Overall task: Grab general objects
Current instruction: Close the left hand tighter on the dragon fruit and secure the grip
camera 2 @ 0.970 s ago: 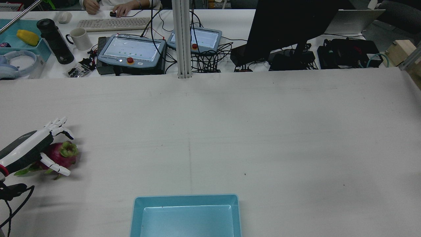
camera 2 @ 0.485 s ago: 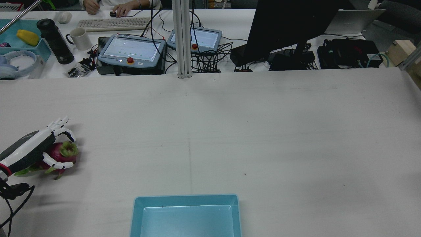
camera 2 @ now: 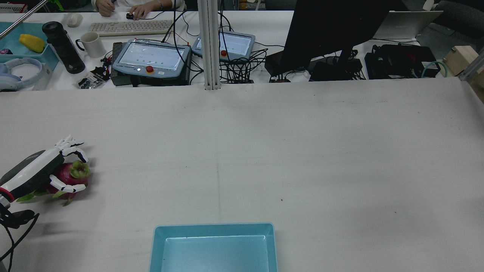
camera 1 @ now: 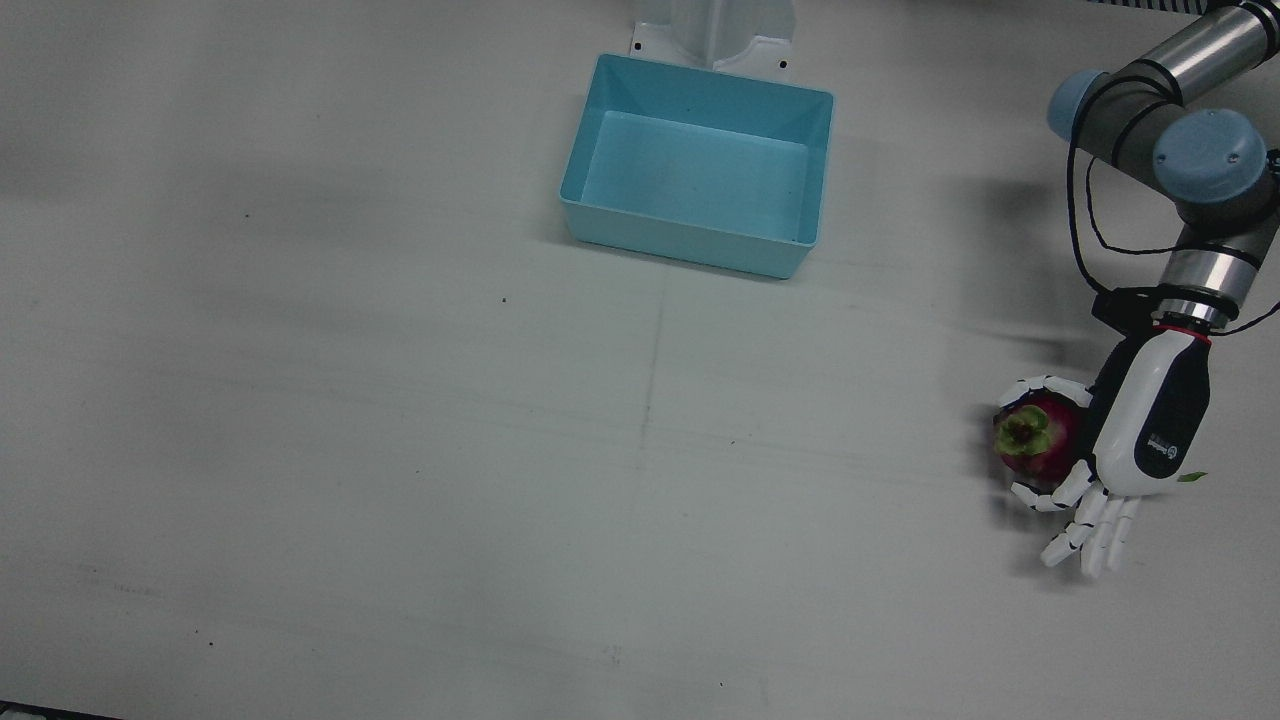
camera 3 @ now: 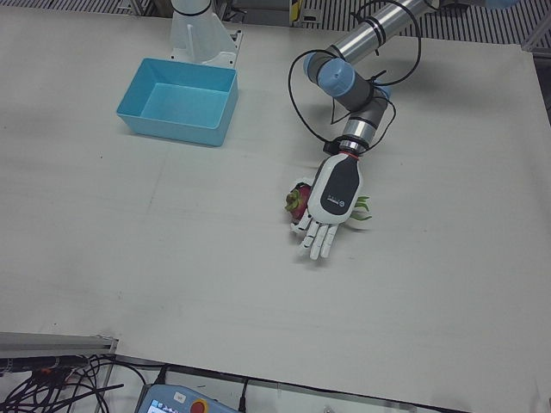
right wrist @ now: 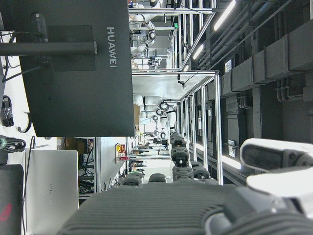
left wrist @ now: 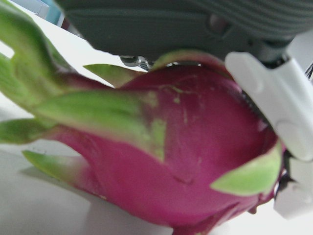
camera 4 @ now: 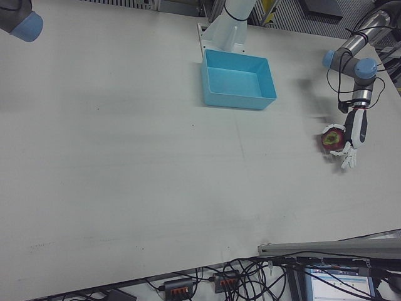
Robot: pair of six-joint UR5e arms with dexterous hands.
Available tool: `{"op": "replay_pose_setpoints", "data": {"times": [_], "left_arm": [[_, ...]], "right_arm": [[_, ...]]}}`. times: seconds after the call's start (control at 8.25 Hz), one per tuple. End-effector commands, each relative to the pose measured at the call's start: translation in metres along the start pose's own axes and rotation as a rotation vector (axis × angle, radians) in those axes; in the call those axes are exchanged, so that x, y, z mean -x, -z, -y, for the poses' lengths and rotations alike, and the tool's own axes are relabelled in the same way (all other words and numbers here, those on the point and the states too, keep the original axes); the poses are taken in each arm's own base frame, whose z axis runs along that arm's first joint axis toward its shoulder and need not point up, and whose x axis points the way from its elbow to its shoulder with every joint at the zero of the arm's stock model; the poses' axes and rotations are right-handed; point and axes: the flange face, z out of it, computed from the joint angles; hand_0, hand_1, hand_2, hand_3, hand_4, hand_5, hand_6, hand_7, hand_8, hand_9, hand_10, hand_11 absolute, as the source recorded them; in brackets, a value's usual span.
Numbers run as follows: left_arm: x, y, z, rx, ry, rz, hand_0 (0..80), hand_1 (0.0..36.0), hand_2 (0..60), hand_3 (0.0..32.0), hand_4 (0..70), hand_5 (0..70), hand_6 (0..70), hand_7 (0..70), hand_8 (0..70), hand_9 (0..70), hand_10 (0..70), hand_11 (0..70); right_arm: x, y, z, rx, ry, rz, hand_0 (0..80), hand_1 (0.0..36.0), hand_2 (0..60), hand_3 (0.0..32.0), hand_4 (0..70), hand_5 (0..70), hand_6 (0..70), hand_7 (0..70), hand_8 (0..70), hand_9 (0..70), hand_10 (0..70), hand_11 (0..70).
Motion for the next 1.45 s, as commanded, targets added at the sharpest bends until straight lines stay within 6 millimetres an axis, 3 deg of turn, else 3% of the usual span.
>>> {"op": "replay_pose_setpoints", "data": {"times": [0.0, 0.12, 0.24, 0.36, 0.48, 0.61, 0.85, 0.97, 1.21, 1.33], "left_arm": [[0.006, 0.003, 0.006, 0.026, 0.017, -0.045, 39.5, 9.0, 20.8, 0.0, 6.7, 50.9, 4.8, 32.6, 0.7, 7.2, 6.4, 10.2], [0.007, 0.004, 0.004, 0.027, 0.014, -0.044, 37.2, 8.2, 27.0, 0.0, 9.8, 58.0, 10.6, 44.5, 6.9, 17.9, 14.1, 21.2], [0.008, 0.003, 0.005, 0.026, 0.011, -0.043, 37.0, 7.8, 27.5, 0.0, 10.6, 59.7, 12.7, 46.4, 9.3, 21.2, 19.7, 29.3], [0.008, 0.004, 0.004, 0.028, 0.011, -0.045, 35.9, 7.6, 27.6, 0.0, 10.4, 60.5, 12.1, 45.8, 8.9, 20.5, 20.0, 29.7], [0.009, 0.002, 0.004, 0.033, 0.014, -0.056, 34.4, 8.3, 30.5, 0.0, 8.3, 61.8, 12.0, 50.4, 8.5, 21.1, 22.8, 33.8], [0.008, 0.001, 0.004, 0.035, 0.018, -0.066, 32.4, 6.8, 27.5, 0.0, 7.4, 67.1, 14.5, 58.4, 11.5, 26.3, 29.6, 43.2], [0.013, 0.004, 0.010, 0.022, 0.021, -0.076, 30.5, 4.9, 23.5, 0.0, 5.8, 70.0, 19.0, 70.0, 17.2, 35.6, 35.1, 50.1], [0.014, 0.006, 0.012, 0.017, 0.023, -0.081, 28.7, 3.0, 19.1, 0.0, 6.1, 70.0, 20.9, 70.0, 19.6, 39.3, 36.6, 51.9], [0.014, 0.006, 0.012, 0.018, 0.022, -0.083, 25.3, 2.0, 18.6, 0.0, 6.8, 70.0, 22.4, 70.0, 21.1, 41.5, 37.2, 52.6], [0.015, 0.008, 0.016, 0.023, 0.033, -0.098, 26.3, 2.5, 15.5, 0.0, 5.4, 70.0, 15.6, 64.0, 12.7, 28.8, 28.2, 41.0]], "right_arm": [[0.000, 0.000, 0.000, 0.000, 0.000, 0.000, 0.0, 0.0, 0.0, 0.0, 0.0, 0.0, 0.0, 0.0, 0.0, 0.0, 0.0, 0.0], [0.000, 0.000, 0.000, 0.000, 0.000, 0.000, 0.0, 0.0, 0.0, 0.0, 0.0, 0.0, 0.0, 0.0, 0.0, 0.0, 0.0, 0.0], [0.000, 0.000, 0.000, 0.000, 0.000, 0.000, 0.0, 0.0, 0.0, 0.0, 0.0, 0.0, 0.0, 0.0, 0.0, 0.0, 0.0, 0.0], [0.000, 0.000, 0.000, 0.000, 0.000, 0.000, 0.0, 0.0, 0.0, 0.0, 0.0, 0.0, 0.0, 0.0, 0.0, 0.0, 0.0, 0.0], [0.000, 0.000, 0.000, 0.000, 0.000, 0.000, 0.0, 0.0, 0.0, 0.0, 0.0, 0.0, 0.0, 0.0, 0.0, 0.0, 0.0, 0.0], [0.000, 0.000, 0.000, 0.000, 0.000, 0.000, 0.0, 0.0, 0.0, 0.0, 0.0, 0.0, 0.0, 0.0, 0.0, 0.0, 0.0, 0.0], [0.000, 0.000, 0.000, 0.000, 0.000, 0.000, 0.0, 0.0, 0.0, 0.0, 0.0, 0.0, 0.0, 0.0, 0.0, 0.0, 0.0, 0.0], [0.000, 0.000, 0.000, 0.000, 0.000, 0.000, 0.0, 0.0, 0.0, 0.0, 0.0, 0.0, 0.0, 0.0, 0.0, 0.0, 0.0, 0.0], [0.000, 0.000, 0.000, 0.000, 0.000, 0.000, 0.0, 0.0, 0.0, 0.0, 0.0, 0.0, 0.0, 0.0, 0.0, 0.0, 0.0, 0.0], [0.000, 0.000, 0.000, 0.000, 0.000, 0.000, 0.0, 0.0, 0.0, 0.0, 0.0, 0.0, 0.0, 0.0, 0.0, 0.0, 0.0, 0.0]]}}
